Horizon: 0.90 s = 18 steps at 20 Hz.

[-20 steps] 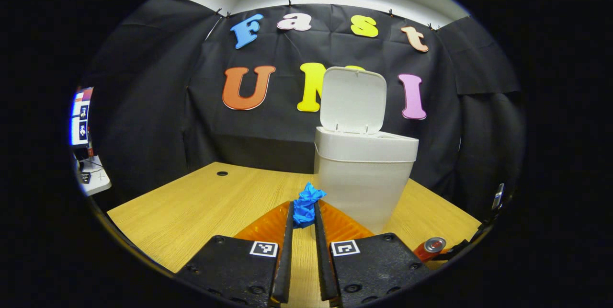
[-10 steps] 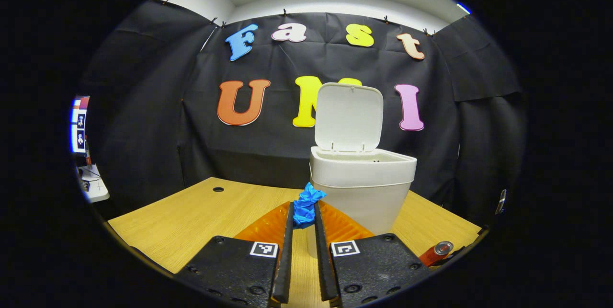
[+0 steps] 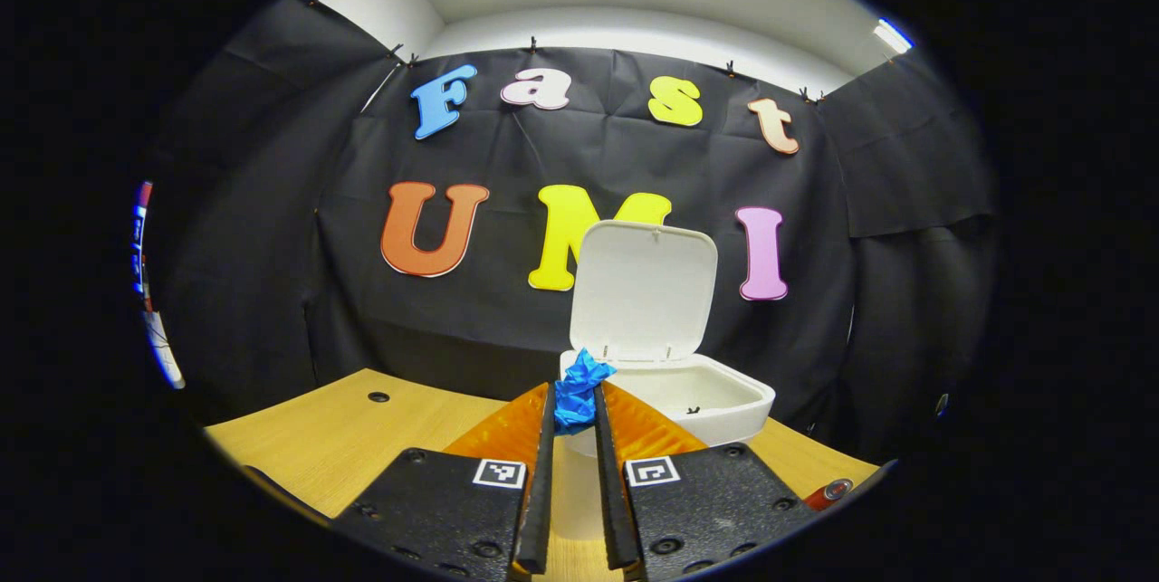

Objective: Press the lid of the desktop garbage bin to open it, pick up the crumpled paper on the desktop and throw it into the bin, then pick up the pop can on the desktop and drop it into the bin, and finally close the garbage bin lid.

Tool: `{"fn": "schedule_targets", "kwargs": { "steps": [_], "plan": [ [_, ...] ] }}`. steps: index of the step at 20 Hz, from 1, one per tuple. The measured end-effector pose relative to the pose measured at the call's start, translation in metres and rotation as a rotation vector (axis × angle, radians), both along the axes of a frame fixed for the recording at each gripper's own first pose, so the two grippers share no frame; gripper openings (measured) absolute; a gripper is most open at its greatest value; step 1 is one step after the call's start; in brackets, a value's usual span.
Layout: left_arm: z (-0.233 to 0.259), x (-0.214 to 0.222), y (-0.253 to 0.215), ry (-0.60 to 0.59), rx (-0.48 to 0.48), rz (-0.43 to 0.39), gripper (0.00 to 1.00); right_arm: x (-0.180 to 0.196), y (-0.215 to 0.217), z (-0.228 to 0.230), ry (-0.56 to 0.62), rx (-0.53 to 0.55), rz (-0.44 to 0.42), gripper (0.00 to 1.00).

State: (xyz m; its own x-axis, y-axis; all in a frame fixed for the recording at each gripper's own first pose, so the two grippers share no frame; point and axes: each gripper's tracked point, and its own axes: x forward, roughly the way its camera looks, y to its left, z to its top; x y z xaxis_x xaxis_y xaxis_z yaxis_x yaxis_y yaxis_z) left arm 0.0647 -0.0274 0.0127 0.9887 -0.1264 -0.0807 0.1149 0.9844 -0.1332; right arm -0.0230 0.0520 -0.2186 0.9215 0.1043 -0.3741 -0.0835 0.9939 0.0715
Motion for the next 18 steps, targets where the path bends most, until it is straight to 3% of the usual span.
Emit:
{"fn": "schedule_targets", "kwargs": {
  "steps": [4, 14, 18],
  "plan": [
    [-0.002, 0.022, -0.008, 0.037, -0.023, -0.018, 0.26, 0.004, -0.014, 0.007, -0.015, -0.008, -0.028, 0.77],
    [0.014, 0.07, -0.031, 0.017, 0.053, -0.041, 0.28, 0.007, -0.038, 0.015, -0.038, -0.024, -0.055, 0.77],
    [0.004, 0.084, -0.042, 0.046, 0.061, -0.054, 0.35, 0.009, -0.046, 0.023, -0.052, -0.011, -0.056, 0.77]
  ]
}}
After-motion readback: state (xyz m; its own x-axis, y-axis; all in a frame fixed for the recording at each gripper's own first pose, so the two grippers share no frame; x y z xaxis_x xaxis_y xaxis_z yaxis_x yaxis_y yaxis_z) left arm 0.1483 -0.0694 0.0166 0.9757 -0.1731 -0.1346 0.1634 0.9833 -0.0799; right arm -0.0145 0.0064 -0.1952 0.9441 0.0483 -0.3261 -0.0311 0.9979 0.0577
